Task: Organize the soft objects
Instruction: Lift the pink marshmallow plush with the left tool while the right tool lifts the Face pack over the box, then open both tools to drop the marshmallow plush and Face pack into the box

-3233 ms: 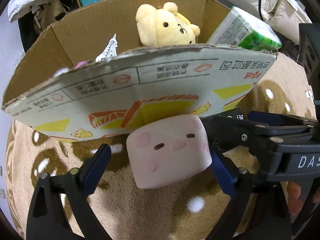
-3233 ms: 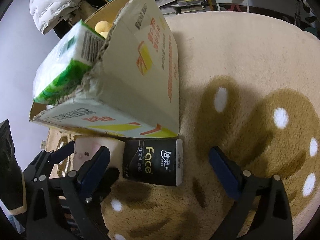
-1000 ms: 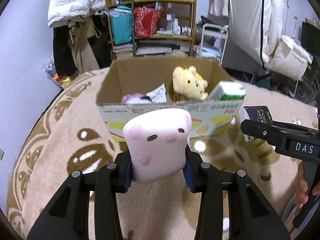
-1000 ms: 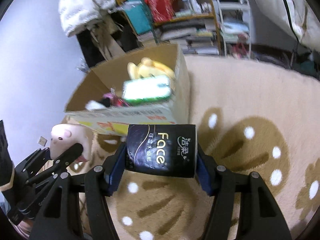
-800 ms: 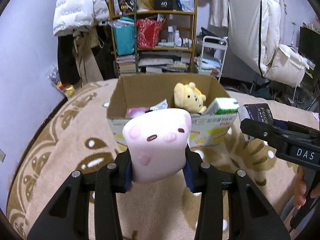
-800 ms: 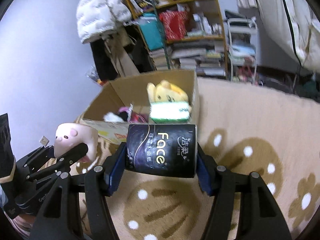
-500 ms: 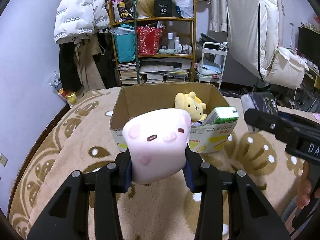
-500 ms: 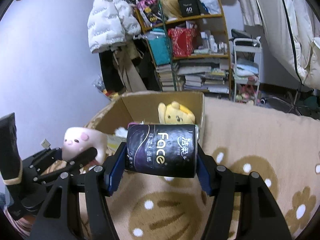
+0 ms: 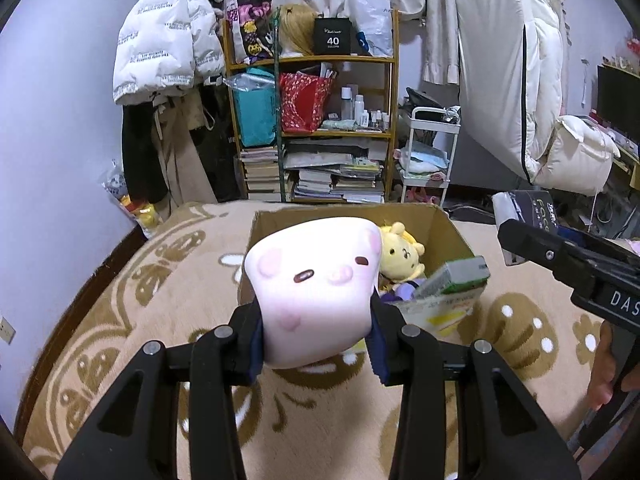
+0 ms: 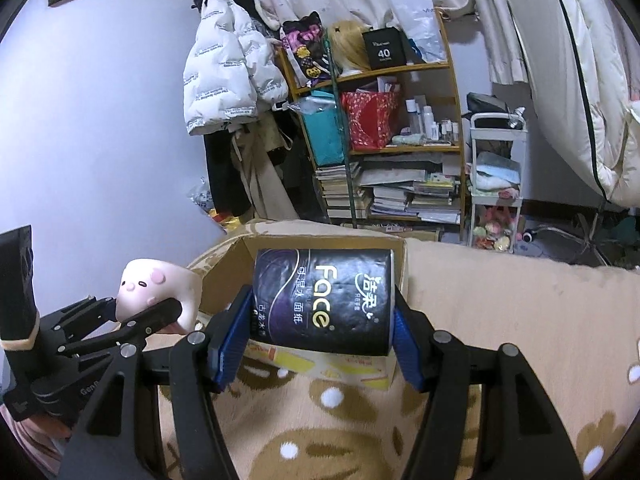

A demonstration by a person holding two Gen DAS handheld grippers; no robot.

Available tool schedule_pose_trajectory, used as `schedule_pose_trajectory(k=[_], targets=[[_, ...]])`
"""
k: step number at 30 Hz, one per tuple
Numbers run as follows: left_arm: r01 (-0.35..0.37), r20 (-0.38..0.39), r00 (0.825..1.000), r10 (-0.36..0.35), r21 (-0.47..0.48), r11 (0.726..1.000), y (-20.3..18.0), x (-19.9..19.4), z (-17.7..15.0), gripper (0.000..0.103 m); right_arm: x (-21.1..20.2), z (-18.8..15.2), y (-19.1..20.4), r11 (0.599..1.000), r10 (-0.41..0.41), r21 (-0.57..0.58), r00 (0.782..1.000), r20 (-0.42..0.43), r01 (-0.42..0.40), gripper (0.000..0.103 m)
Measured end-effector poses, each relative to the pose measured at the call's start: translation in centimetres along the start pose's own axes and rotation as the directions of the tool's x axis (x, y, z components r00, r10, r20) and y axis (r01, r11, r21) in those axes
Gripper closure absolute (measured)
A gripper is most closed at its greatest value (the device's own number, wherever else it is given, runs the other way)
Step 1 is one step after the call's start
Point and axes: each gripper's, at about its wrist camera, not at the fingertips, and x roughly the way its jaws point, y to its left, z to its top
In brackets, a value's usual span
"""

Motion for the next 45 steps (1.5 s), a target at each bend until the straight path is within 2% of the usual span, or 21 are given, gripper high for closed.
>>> schedule_pose_trajectory(k=[8, 17, 22, 33, 40, 42, 45], targets=[[-0.007, 0.03, 1.0, 0.006, 0.041, 0.999, -0.4, 1.8, 1.4, 0.067, 2.3, 0.6, -0.3, 1.0, 0.007, 0.005, 1.0, 0.015, -0.007, 0.036], [0.009, 0.036, 0.999, -0.01, 0.033, 0.999, -0.5, 4.7, 2.4, 0.066, 4.8, 0.7, -1.0, 1.0, -0.01, -0.001, 1.0, -0.01, 0.01, 0.036], [0.005, 0.003, 1.0, -0.005, 0.033, 0.999, -0.4, 6.5, 2.0, 0.064, 6.0, 0.6, -1.4, 1.0, -0.016, -0.003, 1.0, -0.026, 0.016, 0.036], [-0.021, -0.066, 0.998, 0.02, -0.008, 1.0, 0.5, 8.6, 1.2, 0.051, 7.4, 0.0, -2.2, 1.0, -0.005, 0.025, 0.997, -0.077, 0.007, 0.034], [-0.007, -0.12, 0.993, 0.004, -0.03, 1.0, 0.7, 9.0, 0.8, 0.044, 7.2, 0.1, -2.4, 0.999, 0.019, 0.048, 0.996, -0.086, -0.015, 0.028], [-0.032, -0.113, 0.993, 0.029, -0.021, 0.999, 0.7, 8.7, 0.7, 0.024, 7.2, 0.2, -2.5, 0.999, 0.019, 0.053, 0.996, -0.085, -0.015, 0.023], [-0.039, -0.055, 0.998, 0.037, -0.026, 0.999, 0.8, 7.3, 0.8, 0.016, 6.7, 0.1, -2.6, 0.998, 0.021, 0.062, 0.997, -0.074, -0.016, 0.019]])
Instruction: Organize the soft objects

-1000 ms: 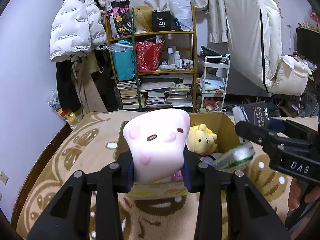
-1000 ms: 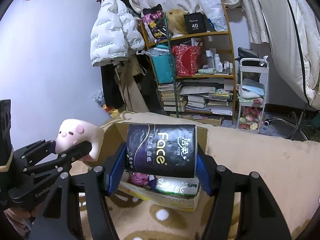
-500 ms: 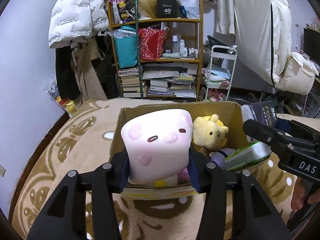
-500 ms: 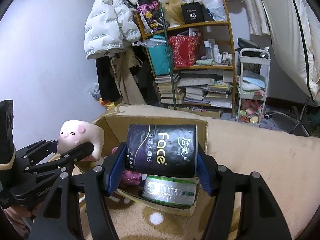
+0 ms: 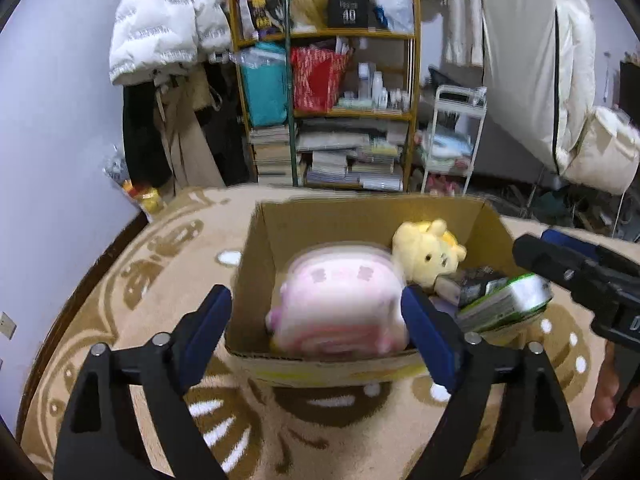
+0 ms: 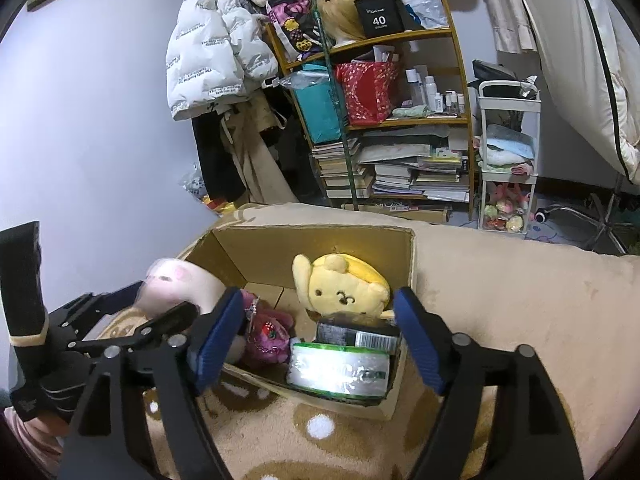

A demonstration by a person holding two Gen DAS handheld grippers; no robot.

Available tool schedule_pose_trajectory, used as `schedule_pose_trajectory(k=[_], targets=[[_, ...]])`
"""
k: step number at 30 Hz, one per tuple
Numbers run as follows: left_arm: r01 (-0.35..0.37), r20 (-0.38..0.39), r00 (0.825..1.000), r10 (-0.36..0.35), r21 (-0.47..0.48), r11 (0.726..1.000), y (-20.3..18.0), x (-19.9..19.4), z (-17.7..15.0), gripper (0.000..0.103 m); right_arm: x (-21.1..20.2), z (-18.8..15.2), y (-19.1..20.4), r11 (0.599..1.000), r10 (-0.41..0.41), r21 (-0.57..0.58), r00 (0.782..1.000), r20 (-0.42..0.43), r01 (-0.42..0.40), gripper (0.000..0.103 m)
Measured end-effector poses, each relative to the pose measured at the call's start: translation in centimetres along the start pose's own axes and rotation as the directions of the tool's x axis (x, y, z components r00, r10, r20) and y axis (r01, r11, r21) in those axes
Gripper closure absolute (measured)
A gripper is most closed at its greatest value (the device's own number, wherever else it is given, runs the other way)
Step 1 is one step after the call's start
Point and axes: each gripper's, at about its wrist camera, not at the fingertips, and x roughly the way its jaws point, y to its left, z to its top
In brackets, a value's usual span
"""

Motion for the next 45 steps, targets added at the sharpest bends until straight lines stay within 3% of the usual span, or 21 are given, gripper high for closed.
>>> schedule_pose_trajectory(k=[14, 16, 21, 26, 38, 45], targets=[[-0.046, 0.032, 0.998, 0.046, -0.005, 0.999, 0.7, -4.2, -0.2, 0.009, -2.9, -0.7, 1.0, 1.0, -0.014, -0.021, 0.999, 0.032, 0.015, 0.012], [-0.05, 0.041, 0.998, 0.05, -0.008, 0.999, 0.6, -5.0, -0.4, 0.008, -3.7, -0.9, 1.1, 1.0, -0.021, -0.022, 0.999, 0.044, 0.022, 0.005], [-0.055, 0.06, 0.997, 0.055, 0.002, 0.998, 0.7, -7.4, -1.0, 0.007, -6.0, -1.4, 1.5, 0.999, -0.034, -0.012, 0.997, 0.076, 0.035, 0.0], [-0.066, 0.092, 0.994, 0.067, -0.004, 0.998, 0.7, -10.0, -1.3, 0.002, -8.3, -1.5, 2.1, 0.998, -0.05, -0.044, 0.993, 0.107, 0.055, 0.0], [-0.151, 0.186, 0.974, 0.129, 0.11, 0.982, -1.4, -16.4, -3.0, 0.002, -12.5, -2.4, 2.9, 0.996, -0.05, -0.059, 0.988, 0.143, 0.059, 0.0], [-0.162, 0.18, 0.974, 0.14, 0.112, 0.98, -1.4, -17.6, -4.6, 0.002, -14.0, -3.7, 3.5, 0.994, -0.069, -0.074, 0.986, 0.15, 0.08, 0.0]])
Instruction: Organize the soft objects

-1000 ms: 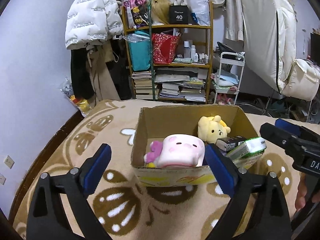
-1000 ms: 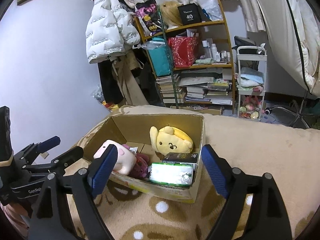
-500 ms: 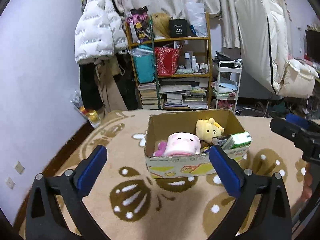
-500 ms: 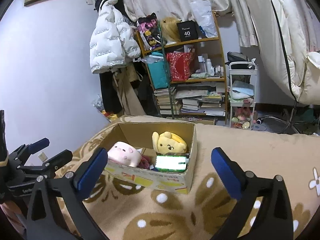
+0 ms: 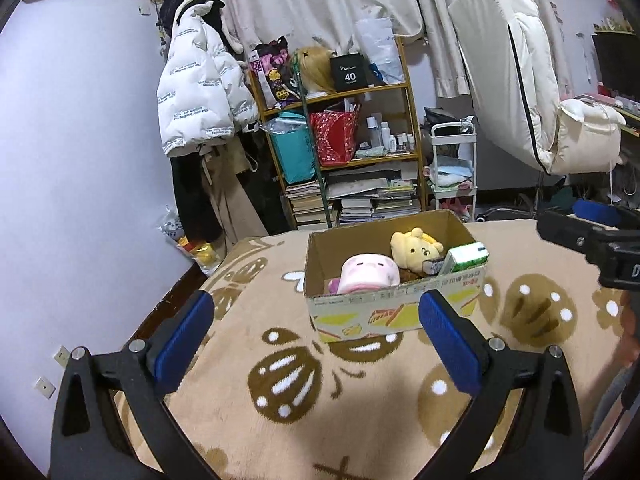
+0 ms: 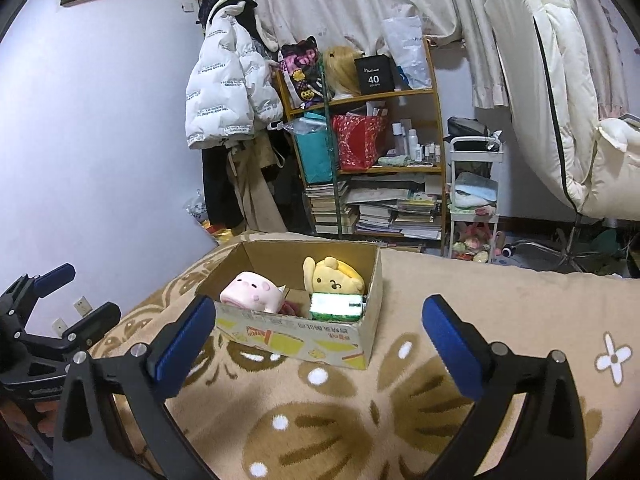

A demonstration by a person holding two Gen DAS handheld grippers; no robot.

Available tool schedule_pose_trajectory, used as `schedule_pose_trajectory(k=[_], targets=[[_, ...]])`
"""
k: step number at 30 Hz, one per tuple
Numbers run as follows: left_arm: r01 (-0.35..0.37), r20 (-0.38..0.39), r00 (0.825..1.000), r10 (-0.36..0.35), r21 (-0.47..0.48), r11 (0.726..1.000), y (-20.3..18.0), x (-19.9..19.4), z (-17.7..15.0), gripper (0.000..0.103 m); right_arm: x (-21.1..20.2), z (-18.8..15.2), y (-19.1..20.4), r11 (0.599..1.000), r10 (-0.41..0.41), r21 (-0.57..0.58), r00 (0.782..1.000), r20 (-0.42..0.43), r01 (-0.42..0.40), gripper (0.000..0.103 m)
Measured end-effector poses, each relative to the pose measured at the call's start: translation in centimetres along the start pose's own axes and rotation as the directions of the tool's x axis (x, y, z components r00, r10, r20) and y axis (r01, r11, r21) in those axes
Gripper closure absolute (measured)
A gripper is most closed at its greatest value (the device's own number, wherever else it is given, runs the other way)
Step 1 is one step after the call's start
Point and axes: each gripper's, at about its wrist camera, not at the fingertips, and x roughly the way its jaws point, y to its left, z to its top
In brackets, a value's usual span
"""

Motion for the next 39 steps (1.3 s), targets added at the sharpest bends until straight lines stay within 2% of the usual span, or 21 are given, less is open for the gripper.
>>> schedule_pose_trajectory(k=[5, 12, 15, 39], targets=[[0.02, 0.003, 1.0, -0.02, -0.029, 0.999, 0.7, 0.3, -0.7, 0.002, -0.5, -0.7, 0.3, 1.0, -0.021, -0.02, 1.0, -0.004, 0.021, 0.0], [0.056, -0.03, 0.998, -0.061, -0.136, 0.989, 2.7, 2.2, -1.5, 0.002, -0.5, -0.8, 0.0, 1.0, -0.026, -0.016, 1.0, 0.01, 0.026, 0.0], [0.055, -0.036, 0.998, -0.061, -0.154, 0.987, 3.3, 2.7, -1.7, 0.002, -0.4, -0.8, -0.1, 1.0, -0.02, -0.017, 1.0, 0.008, 0.02, 0.0], [0.054, -0.04, 0.998, -0.058, -0.097, 0.994, 1.8, 3.4, -2.0, 0.002, 0.1, -1.0, -0.6, 1.0, -0.021, -0.013, 1.0, 0.005, 0.021, 0.0]])
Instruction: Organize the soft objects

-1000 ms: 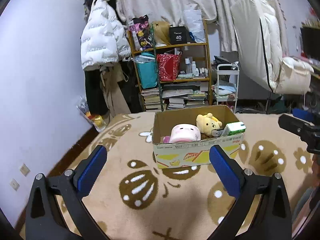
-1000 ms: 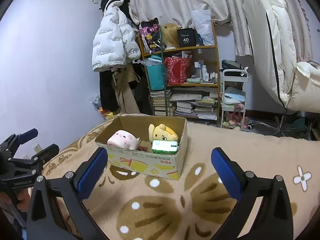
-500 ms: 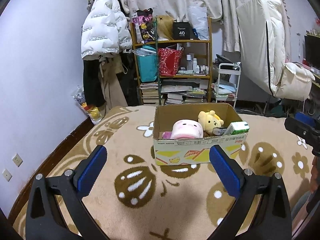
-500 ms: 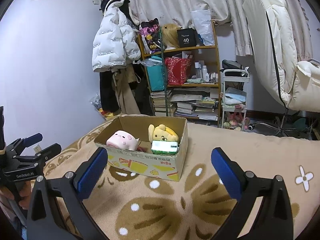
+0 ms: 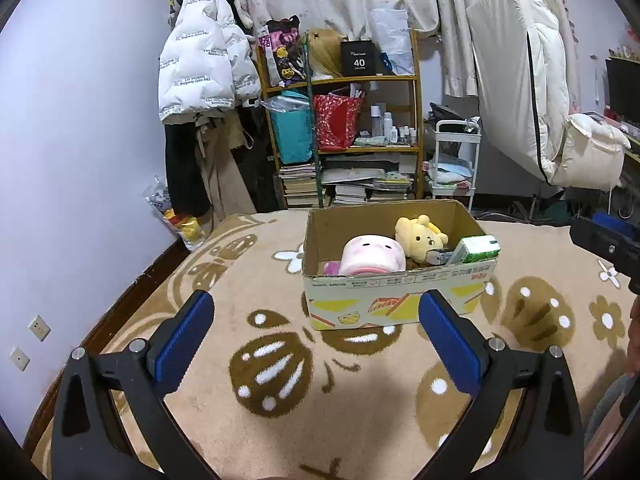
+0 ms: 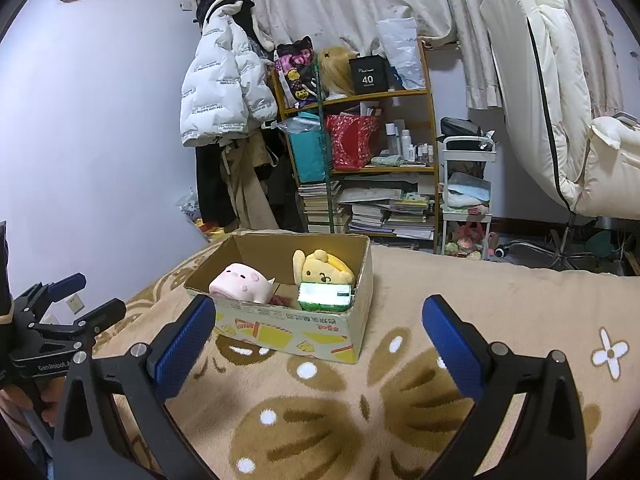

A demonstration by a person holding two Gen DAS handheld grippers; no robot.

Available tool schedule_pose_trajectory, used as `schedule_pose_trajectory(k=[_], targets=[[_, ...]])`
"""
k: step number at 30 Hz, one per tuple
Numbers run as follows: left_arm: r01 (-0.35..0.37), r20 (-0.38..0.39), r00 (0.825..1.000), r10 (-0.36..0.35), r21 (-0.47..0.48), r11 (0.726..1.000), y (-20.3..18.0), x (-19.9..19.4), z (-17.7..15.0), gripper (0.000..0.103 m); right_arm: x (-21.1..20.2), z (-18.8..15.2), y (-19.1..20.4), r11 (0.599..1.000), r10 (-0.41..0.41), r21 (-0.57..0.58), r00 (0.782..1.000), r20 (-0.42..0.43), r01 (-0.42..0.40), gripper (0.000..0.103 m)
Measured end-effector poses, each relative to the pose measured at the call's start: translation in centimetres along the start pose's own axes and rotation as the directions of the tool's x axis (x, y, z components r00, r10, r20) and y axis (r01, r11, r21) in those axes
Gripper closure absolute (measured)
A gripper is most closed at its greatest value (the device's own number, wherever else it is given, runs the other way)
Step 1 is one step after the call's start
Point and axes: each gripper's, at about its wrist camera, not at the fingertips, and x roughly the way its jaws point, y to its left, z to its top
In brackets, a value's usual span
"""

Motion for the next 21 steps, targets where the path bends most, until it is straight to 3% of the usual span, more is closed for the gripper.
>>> schedule_pose_trajectory(k=[21], targets=[[0.001, -0.009, 1.0, -0.001, -0.001, 1.0, -0.09, 0.34, -0.43, 0.002, 0.08, -0.04, -0.34, 1.0, -0.002, 0.001, 1.0, -0.002, 0.002, 0.0]])
